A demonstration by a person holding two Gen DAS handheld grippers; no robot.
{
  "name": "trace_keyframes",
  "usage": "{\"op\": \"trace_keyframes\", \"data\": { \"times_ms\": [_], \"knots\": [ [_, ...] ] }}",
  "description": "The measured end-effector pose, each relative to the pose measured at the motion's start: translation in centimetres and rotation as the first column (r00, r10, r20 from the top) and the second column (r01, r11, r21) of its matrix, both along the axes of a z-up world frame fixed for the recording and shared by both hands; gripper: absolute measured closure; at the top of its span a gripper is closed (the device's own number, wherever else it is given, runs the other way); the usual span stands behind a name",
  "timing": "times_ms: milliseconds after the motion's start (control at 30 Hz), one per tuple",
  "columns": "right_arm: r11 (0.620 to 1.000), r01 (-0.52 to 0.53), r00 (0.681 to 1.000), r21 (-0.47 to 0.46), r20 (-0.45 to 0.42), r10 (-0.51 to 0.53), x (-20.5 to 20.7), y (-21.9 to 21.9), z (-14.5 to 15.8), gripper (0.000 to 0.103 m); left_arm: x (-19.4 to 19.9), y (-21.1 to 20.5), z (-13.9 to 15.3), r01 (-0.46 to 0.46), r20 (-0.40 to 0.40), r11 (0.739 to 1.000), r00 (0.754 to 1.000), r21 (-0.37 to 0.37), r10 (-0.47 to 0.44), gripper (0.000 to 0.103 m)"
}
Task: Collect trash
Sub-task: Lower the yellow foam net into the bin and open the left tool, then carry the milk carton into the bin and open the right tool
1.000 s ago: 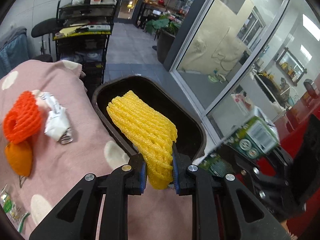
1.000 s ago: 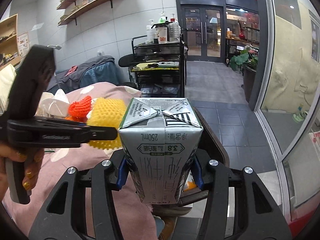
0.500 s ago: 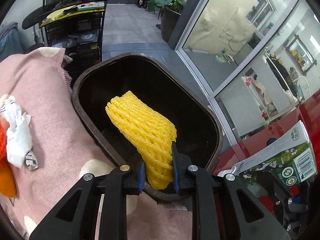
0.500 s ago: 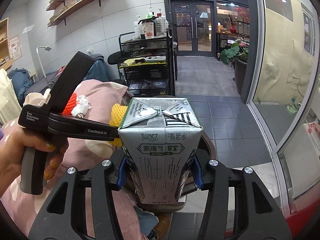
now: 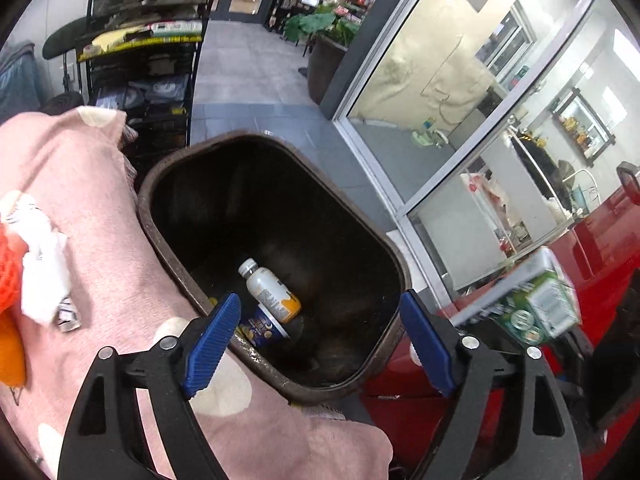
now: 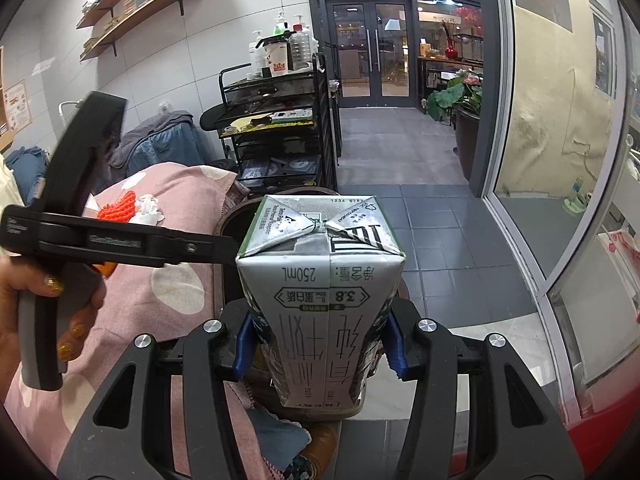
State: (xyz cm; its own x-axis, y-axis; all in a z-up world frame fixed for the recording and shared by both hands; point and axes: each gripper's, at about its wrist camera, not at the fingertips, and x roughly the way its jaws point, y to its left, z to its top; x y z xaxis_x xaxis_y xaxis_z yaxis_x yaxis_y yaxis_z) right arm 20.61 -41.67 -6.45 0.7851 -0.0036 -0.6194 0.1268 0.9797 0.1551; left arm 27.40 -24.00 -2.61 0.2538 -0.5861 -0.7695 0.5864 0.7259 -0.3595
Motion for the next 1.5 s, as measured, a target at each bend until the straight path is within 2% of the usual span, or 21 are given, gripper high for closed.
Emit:
{"op": "trace_keyframes", "data": {
  "times_ms": [167, 267, 400, 600, 800, 967, 1167, 1267, 1500],
  "knots": [
    [0.999, -0.021, 1.0, 0.032, -0.009, 0.021, 1.3, 0.2, -0.4, 0.052, -1.2, 2.2, 1.6, -0.049, 0.08, 0.999, 0.996, -0.017, 0.05, 0.02],
    [0.997, -0.048, 0.999, 0.055, -0.022, 0.05, 2.2, 0.6, -0.6, 0.052, -2.6, 3.7, 2.7, -0.081, 0.155, 0.996, 0.984, -0.025, 0.084, 0.019],
    [0.992, -0.084, 0.993, 0.09, -0.073, 0.091, 4.8, 1.7, -1.2, 0.052, -4.1, 5.7, 3.4, -0.119, 0.215, 0.992, 0.968, -0.045, 0.126, 0.017],
    [0.988, -0.147, 0.975, 0.043, -0.165, 0.152, 9.4, 4.5, -3.0, 0.052, -5.7, 8.6, 3.9, -0.175, 0.274, 0.983, 0.944, -0.051, 0.182, 0.015],
    [0.98, -0.183, 0.945, -0.077, -0.289, 0.154, 13.9, 6.4, -5.9, 0.052, -6.7, 11.3, 4.2, -0.219, 0.303, 0.974, 0.925, -0.06, 0.227, 0.015],
    [0.974, -0.203, 0.88, -0.102, -0.456, 0.135, 16.9, 6.9, -9.3, 0.052, -7.2, 13.2, 4.2, -0.248, 0.311, 0.967, 0.915, -0.067, 0.256, 0.014],
    [0.969, -0.232, 0.797, -0.086, -0.589, 0.138, 18.1, 7.3, -12.1, 0.052, -8.1, 15.2, 3.7, -0.277, 0.3, 0.958, 0.91, -0.079, 0.287, 0.013],
    [0.977, -0.211, 0.78, -0.03, -0.608, 0.15, 18.4, 6.9, -12.5, 0.052, -8.4, 15.8, 3.6, -0.289, 0.305, 0.954, 0.904, -0.077, 0.298, 0.013],
    [0.979, -0.2, 0.788, -0.041, -0.6, 0.135, 18.4, 7.1, -11.9, 0.052, -8.8, 16.9, 3.8, -0.307, 0.298, 0.946, 0.898, -0.102, 0.323, 0.013]
  ]
}}
